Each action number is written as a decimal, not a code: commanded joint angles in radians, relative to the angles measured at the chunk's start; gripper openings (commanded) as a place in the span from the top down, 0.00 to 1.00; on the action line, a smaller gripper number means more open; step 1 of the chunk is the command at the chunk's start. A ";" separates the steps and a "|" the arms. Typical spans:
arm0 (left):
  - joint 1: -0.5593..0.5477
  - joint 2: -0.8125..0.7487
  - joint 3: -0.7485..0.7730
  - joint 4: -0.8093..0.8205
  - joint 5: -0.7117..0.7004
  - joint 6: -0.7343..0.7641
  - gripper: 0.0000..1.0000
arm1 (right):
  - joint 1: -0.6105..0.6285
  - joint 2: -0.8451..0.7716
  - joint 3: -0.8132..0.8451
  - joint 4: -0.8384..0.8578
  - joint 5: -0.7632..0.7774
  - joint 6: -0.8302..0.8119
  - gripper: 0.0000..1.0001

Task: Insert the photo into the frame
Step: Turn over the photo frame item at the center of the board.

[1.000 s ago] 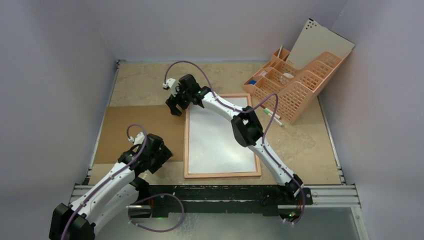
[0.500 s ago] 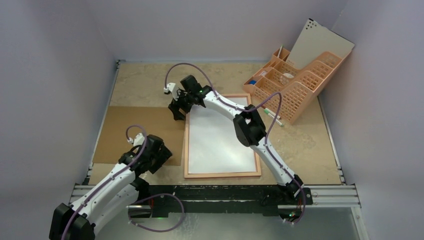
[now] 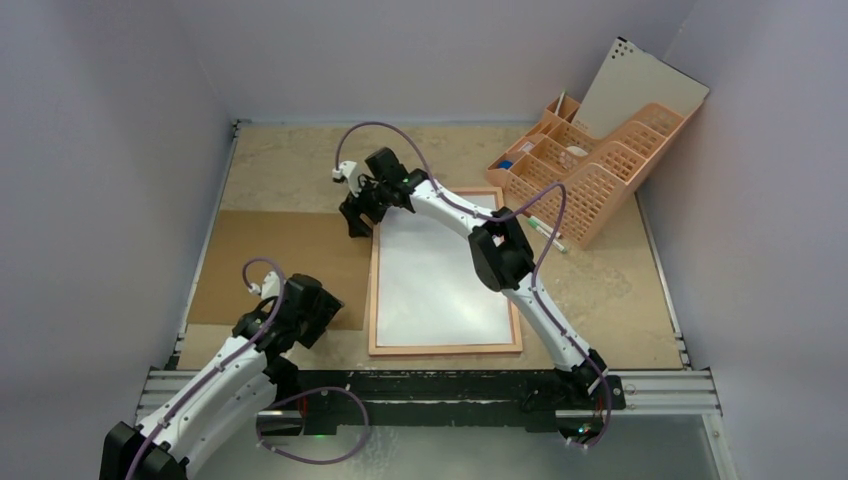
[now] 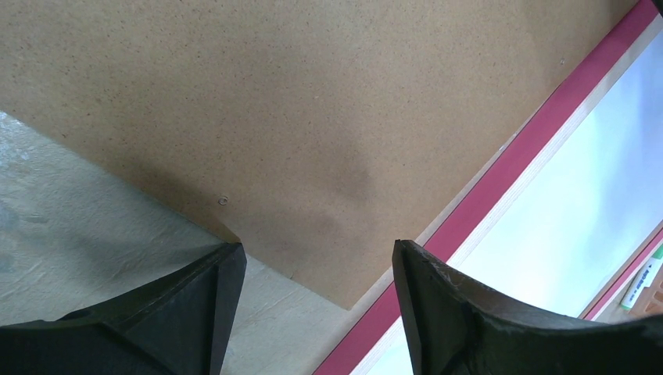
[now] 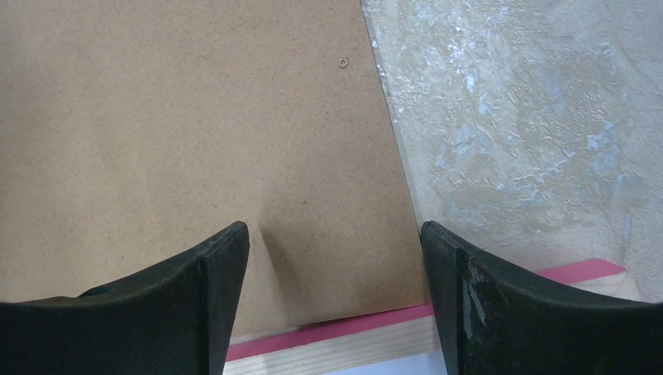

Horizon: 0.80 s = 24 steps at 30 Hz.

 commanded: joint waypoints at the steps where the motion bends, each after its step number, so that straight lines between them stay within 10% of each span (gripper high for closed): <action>1: 0.005 0.009 -0.054 0.067 0.044 -0.036 0.28 | 0.019 -0.039 -0.016 -0.080 -0.158 0.067 0.19; 24: 0.005 0.037 -0.059 0.096 0.047 0.055 0.31 | 0.024 -0.239 -0.201 0.078 -0.351 0.193 0.27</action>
